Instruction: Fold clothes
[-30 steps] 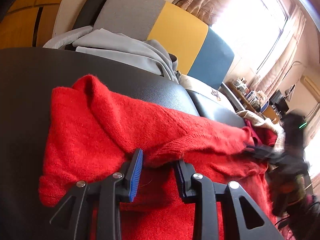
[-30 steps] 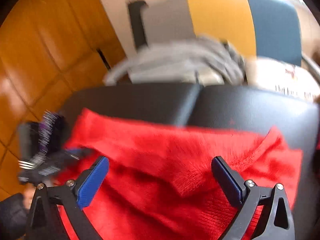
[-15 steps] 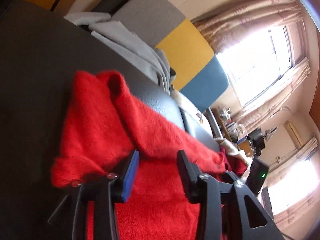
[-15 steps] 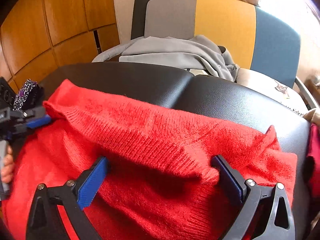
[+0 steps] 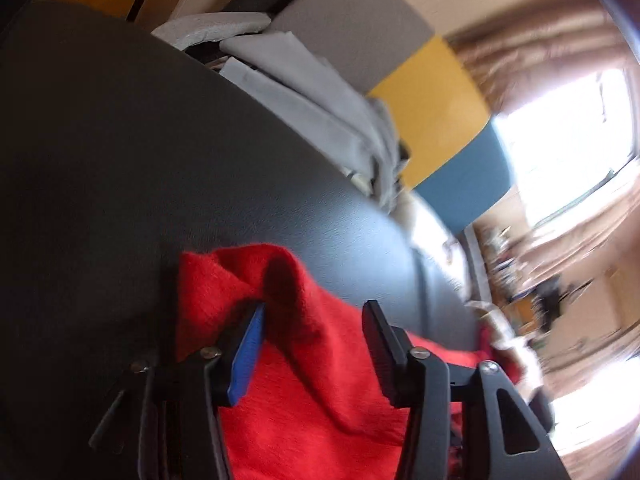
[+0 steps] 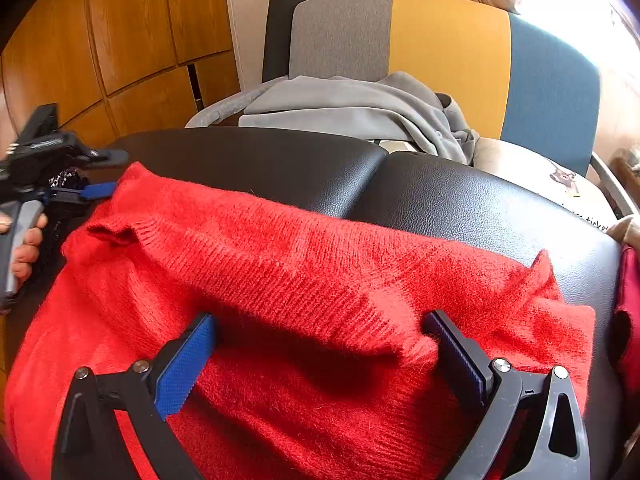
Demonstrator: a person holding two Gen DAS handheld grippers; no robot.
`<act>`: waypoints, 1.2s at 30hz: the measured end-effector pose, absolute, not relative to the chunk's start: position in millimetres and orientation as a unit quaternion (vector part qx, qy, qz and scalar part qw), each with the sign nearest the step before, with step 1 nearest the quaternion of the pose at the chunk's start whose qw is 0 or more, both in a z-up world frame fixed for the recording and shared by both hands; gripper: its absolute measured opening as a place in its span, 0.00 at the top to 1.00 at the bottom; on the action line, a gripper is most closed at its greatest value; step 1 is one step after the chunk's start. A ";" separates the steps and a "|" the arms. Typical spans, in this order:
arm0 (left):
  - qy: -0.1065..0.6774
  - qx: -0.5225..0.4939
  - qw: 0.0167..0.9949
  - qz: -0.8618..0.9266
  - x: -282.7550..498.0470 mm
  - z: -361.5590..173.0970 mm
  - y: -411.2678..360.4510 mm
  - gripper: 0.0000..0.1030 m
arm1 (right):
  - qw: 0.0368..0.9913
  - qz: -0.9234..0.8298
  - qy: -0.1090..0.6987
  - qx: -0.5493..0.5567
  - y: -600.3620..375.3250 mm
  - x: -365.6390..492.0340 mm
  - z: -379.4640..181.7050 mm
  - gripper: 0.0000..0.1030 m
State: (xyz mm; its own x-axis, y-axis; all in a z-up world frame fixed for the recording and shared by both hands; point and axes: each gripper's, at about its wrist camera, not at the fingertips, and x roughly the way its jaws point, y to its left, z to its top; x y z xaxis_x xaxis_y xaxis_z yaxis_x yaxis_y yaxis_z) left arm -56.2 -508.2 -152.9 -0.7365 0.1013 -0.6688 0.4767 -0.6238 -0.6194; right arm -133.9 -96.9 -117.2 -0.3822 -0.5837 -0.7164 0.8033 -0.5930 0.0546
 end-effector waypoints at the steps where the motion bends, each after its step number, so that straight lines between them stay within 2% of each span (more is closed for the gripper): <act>1: 0.405 0.348 0.131 -0.835 -59.5 -151.2 -509.2 0.89 | 0.425 -0.817 0.152 0.359 -96.6 -133.9 -117.0 0.00; 6: 0.379 0.379 0.200 -0.820 -72.1 -162.1 -526.5 0.90 | 0.427 -0.817 0.148 0.359 -95.7 -135.4 -117.1 0.00; 9: 0.354 0.380 0.197 -0.831 -70.2 -153.3 -519.5 0.90 | 0.427 -0.817 0.148 0.359 -94.9 -136.4 -117.0 0.00; 12: 0.387 0.335 0.151 -0.846 -53.8 -133.2 -508.3 0.78 | 0.427 -0.817 0.148 0.359 -94.3 -137.1 -117.3 0.00; 16: 0.421 0.303 0.109 -0.848 -44.4 -118.6 -494.4 0.69 | 0.426 -0.817 0.151 0.358 -94.8 -137.2 -117.5 0.00; 24: 0.418 0.365 0.132 -0.821 -59.1 -140.5 -497.6 0.63 | 0.424 -0.818 0.155 0.357 -95.8 -136.9 -117.7 0.00; 26: 0.403 0.382 0.127 -0.822 -63.8 -145.4 -491.2 0.65 | 0.424 -0.818 0.154 0.357 -95.7 -136.4 -117.6 0.00; 27: 0.391 0.388 0.127 -0.825 -64.8 -146.8 -487.2 0.70 | 0.425 -0.818 0.153 0.358 -95.8 -135.9 -117.6 0.00; 28: 0.382 0.389 0.134 -0.828 -65.3 -147.0 -486.0 0.86 | 0.425 -0.818 0.153 0.358 -95.9 -135.4 -117.6 0.00; 29: 0.375 0.388 0.141 -0.830 -65.5 -147.2 -485.7 0.91 | 0.425 -0.818 0.152 0.358 -95.8 -135.3 -117.6 0.00; 33: 0.378 0.382 0.182 -0.823 -59.6 -154.8 -498.1 0.96 | 0.425 -0.818 0.151 0.358 -95.4 -135.2 -117.5 0.00; 36: 0.376 0.379 0.197 -0.822 -52.7 -163.2 -503.6 0.95 | 0.425 -0.818 0.151 0.358 -95.2 -135.3 -117.8 0.00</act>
State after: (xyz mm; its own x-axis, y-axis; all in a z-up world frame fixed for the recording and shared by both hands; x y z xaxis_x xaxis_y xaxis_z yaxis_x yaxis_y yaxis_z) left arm -52.7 -503.6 -163.2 -0.6345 -0.0382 -0.7720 0.6094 -0.6390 -0.4693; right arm -135.3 -95.2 -117.8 -0.3826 -0.5875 -0.7131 0.8032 -0.5929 0.0576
